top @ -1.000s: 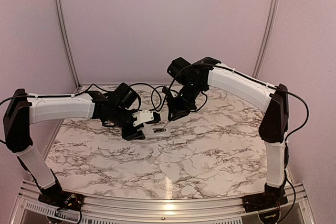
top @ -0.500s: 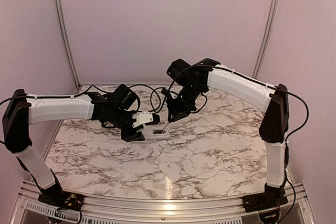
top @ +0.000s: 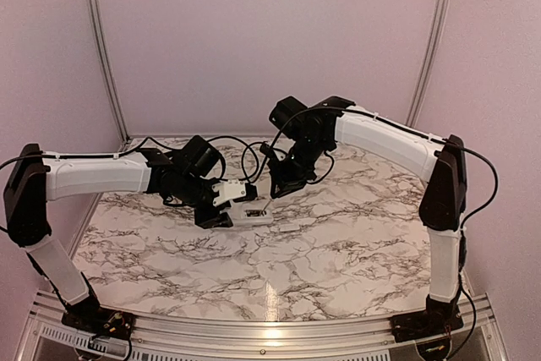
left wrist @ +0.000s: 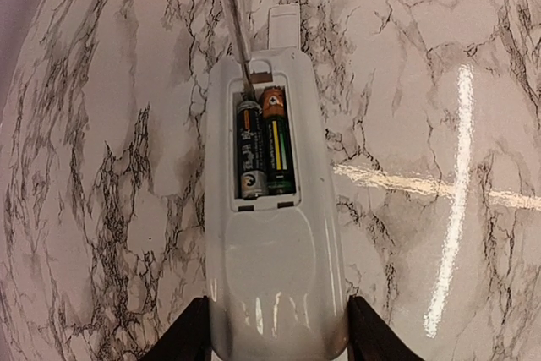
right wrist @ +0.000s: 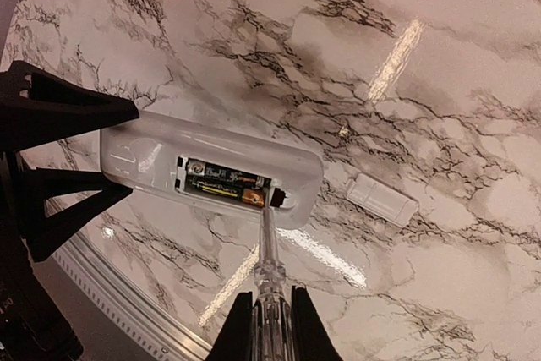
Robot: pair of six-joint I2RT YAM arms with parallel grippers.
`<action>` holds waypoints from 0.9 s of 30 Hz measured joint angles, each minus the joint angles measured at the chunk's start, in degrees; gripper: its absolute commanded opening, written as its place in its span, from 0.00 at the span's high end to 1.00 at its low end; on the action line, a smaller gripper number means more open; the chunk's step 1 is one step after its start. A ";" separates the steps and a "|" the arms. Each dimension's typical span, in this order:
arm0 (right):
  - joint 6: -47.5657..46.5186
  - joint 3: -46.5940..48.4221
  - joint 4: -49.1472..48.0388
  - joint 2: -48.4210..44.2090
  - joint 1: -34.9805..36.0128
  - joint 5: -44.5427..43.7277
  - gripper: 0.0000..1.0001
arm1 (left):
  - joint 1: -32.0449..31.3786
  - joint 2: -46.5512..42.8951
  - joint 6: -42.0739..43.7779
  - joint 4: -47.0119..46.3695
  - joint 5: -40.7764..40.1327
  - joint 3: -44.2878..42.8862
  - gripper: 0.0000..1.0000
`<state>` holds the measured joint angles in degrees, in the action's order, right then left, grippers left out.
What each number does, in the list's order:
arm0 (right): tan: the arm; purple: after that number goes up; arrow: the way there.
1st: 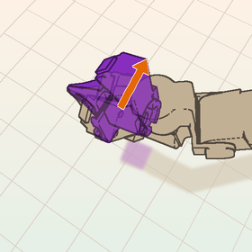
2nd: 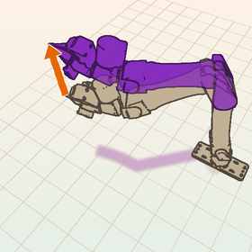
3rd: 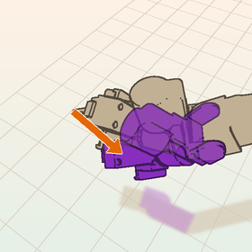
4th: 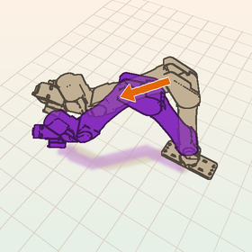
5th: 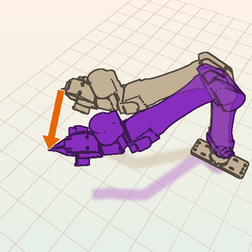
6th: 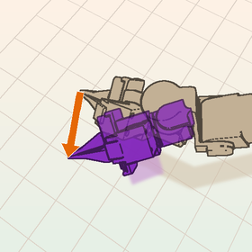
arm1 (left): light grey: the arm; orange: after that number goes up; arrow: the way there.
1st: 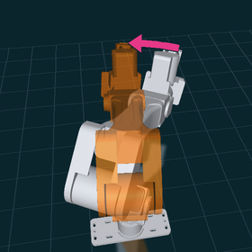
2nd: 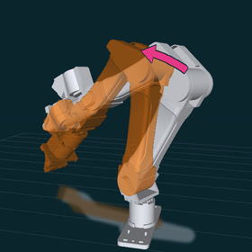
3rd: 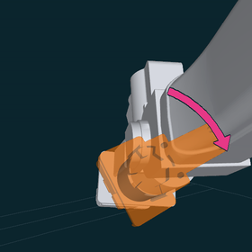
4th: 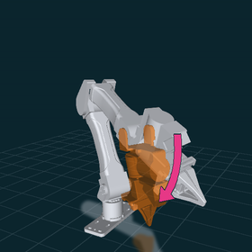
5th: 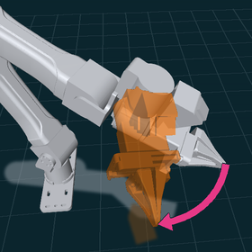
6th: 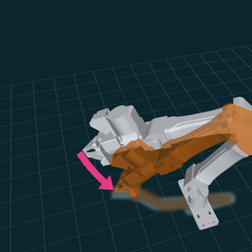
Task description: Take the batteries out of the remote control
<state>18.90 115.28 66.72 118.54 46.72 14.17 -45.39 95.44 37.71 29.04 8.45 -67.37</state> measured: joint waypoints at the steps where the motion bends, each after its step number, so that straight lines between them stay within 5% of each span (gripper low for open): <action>1: 0.11 -0.63 -0.68 -0.35 0.00 0.26 1.00 | 0.00 0.00 0.00 0.04 0.02 0.00 0.85; 10: 0.72 -7.91 -7.17 -4.76 -0.35 3.43 1.00 | 0.00 -1.75 -0.04 0.63 0.07 0.92 0.85; 27: 0.20 -7.74 -7.54 -7.13 0.11 3.85 1.00 | 0.00 -2.21 -0.02 -0.61 -0.04 2.23 0.86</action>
<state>19.09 107.55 59.18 111.42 46.83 18.02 -45.39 93.23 37.69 28.42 8.40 -65.14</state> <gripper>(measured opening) 0.107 0.525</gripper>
